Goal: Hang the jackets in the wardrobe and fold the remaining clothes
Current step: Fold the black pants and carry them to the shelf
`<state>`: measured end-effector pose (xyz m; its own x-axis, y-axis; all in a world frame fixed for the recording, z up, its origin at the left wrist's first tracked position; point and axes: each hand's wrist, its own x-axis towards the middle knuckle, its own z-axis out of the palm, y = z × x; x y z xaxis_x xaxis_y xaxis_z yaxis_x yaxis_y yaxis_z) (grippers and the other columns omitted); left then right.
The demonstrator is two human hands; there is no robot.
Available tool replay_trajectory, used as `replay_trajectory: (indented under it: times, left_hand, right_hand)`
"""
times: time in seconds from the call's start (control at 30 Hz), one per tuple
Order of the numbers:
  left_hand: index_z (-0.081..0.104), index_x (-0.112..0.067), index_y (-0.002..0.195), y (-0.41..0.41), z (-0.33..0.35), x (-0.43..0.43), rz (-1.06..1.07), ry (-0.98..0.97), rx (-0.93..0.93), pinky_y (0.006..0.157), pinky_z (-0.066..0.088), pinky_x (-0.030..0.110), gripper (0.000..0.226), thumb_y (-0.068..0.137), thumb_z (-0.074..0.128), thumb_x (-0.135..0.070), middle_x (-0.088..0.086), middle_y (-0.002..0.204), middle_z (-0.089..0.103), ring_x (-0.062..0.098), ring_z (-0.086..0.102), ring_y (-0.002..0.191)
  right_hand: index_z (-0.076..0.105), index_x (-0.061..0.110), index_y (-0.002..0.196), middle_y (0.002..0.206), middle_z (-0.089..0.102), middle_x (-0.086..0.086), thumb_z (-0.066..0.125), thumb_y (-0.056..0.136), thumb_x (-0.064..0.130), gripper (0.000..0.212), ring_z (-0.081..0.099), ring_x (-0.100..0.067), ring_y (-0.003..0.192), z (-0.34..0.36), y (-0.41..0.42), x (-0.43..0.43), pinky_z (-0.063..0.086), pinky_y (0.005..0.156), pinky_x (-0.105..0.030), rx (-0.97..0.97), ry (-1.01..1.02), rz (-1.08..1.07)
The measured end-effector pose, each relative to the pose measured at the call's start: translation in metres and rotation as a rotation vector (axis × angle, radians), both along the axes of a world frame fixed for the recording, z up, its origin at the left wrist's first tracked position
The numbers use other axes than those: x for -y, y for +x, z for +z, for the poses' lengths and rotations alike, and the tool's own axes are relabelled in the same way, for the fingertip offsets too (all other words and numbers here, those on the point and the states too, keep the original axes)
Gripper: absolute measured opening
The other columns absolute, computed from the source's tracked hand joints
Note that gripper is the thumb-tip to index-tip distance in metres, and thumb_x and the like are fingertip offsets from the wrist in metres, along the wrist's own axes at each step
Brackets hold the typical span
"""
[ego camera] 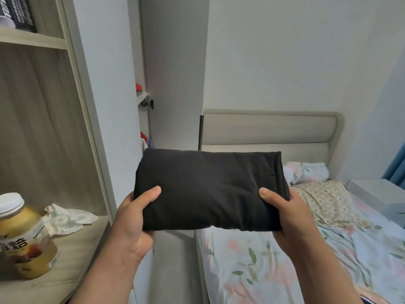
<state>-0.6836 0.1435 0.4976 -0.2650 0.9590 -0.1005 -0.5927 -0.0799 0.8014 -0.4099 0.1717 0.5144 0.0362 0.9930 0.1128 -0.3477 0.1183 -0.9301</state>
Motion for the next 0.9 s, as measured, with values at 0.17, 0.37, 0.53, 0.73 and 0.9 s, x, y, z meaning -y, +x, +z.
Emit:
replay_trajectory:
  times: [0.17,0.37,0.53,0.73,0.9]
  left_hand:
    - [0.064,-0.017,0.123,0.016,0.002,-0.050,0.070,0.002,-0.035,0.061,0.059,0.032,0.058,0.066,0.074,-0.021,0.004,0.112,0.074,0.024,0.073,0.092]
    - [0.062,-0.025,0.126,0.022,0.012,-0.104,0.167,0.051,-0.107,0.065,0.060,0.033,0.053,0.074,0.071,-0.018,0.000,0.116,0.072,0.021,0.072,0.097]
    - [0.066,-0.030,0.121,0.015,0.014,-0.141,0.223,0.057,-0.132,0.067,0.060,0.034,0.039,0.085,0.067,-0.015,-0.003,0.113,0.073,0.019,0.073,0.094]
    - [0.067,-0.026,0.119,-0.001,0.022,-0.183,0.276,0.073,-0.151,0.066,0.060,0.034,0.053,0.067,0.072,-0.023,-0.001,0.112,0.074,0.020,0.073,0.094]
    - [0.067,-0.025,0.118,-0.025,0.026,-0.232,0.295,0.097,-0.184,0.071,0.060,0.036,0.040,0.079,0.068,-0.015,0.000,0.112,0.074,0.021,0.073,0.097]
  right_hand:
    - [0.066,0.017,0.118,0.110,0.074,-0.009,0.077,0.069,0.010,0.050,0.072,-0.030,0.097,-0.001,0.013,-0.069,0.060,0.069,-0.037,-0.010,0.024,0.030]
    - [0.066,0.022,0.117,0.109,0.074,-0.006,0.068,0.082,-0.003,0.043,0.072,-0.028,0.098,0.000,0.014,-0.139,0.061,0.075,-0.041,-0.026,0.029,0.094]
    - [0.068,0.019,0.115,0.107,0.075,-0.006,0.068,0.083,-0.001,0.038,0.072,-0.029,0.097,0.007,0.005,-0.185,0.060,0.078,-0.044,-0.010,0.018,0.127]
    - [0.068,0.021,0.112,0.104,0.075,-0.005,0.069,0.082,0.000,0.037,0.073,-0.026,0.093,0.016,-0.014,-0.238,0.061,0.065,-0.034,-0.024,0.021,0.173]
    - [0.066,0.024,0.115,0.106,0.075,-0.003,0.070,0.080,0.002,0.042,0.073,-0.026,0.096,0.018,-0.039,-0.287,0.060,0.076,-0.042,-0.023,0.048,0.169]
